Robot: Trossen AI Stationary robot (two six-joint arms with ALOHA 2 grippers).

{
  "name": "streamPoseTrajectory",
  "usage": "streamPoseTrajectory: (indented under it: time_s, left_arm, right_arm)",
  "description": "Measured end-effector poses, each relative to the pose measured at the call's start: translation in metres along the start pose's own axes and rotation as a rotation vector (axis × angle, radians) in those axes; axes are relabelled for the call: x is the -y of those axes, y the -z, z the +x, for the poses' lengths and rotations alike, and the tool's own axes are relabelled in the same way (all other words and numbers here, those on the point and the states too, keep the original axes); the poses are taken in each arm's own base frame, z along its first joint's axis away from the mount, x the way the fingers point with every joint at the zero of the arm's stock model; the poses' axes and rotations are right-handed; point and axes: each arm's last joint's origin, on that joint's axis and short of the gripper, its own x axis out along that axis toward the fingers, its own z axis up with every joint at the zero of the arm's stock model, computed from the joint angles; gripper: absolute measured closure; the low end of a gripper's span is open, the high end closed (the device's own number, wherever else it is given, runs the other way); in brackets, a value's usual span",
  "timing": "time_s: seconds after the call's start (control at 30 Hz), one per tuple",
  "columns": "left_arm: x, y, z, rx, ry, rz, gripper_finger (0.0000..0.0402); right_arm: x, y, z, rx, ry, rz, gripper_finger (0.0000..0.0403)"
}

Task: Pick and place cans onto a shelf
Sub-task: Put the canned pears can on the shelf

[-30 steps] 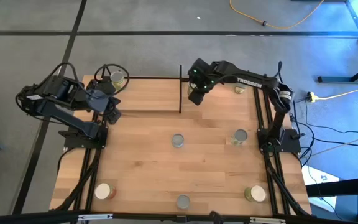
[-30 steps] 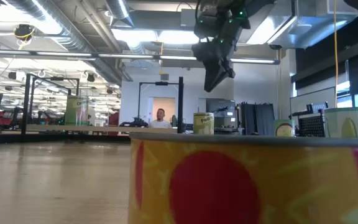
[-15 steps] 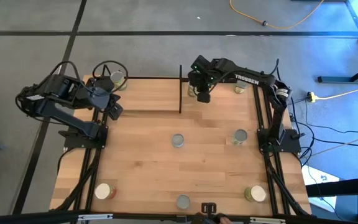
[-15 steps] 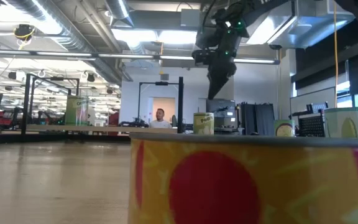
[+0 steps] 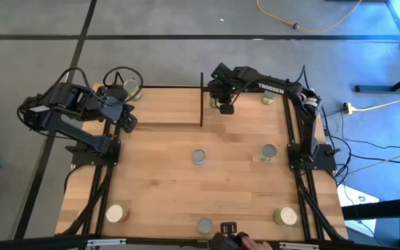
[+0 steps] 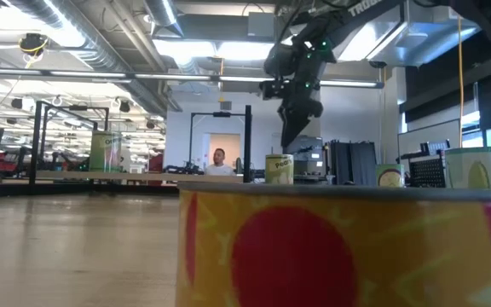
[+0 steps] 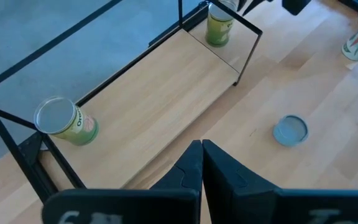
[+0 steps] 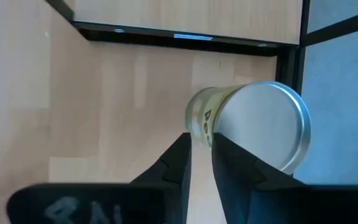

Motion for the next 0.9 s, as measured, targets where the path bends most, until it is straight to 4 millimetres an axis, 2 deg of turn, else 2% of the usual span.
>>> streamPoseTrajectory:
  time_s: [0.33, 0.6, 0.9]
  left_arm:
    - [0.0, 0.0, 0.0, 0.001, -0.001, 0.0, 0.0401]
    - [0.0, 0.0, 0.0, 0.001, -0.002, 0.0, 0.0401]
    - [0.0, 0.0, 0.0, 0.002, -0.002, -0.001, 0.0401]
  right_arm:
    - [0.008, 0.001, 0.01, 0.006, 0.033, 0.016, 0.0336]
    - [0.016, 0.007, 0.01, 0.006, 0.025, 0.065, 0.0336]
    - [0.015, 0.007, 0.01, 0.04, -0.022, 0.065, 0.0336]
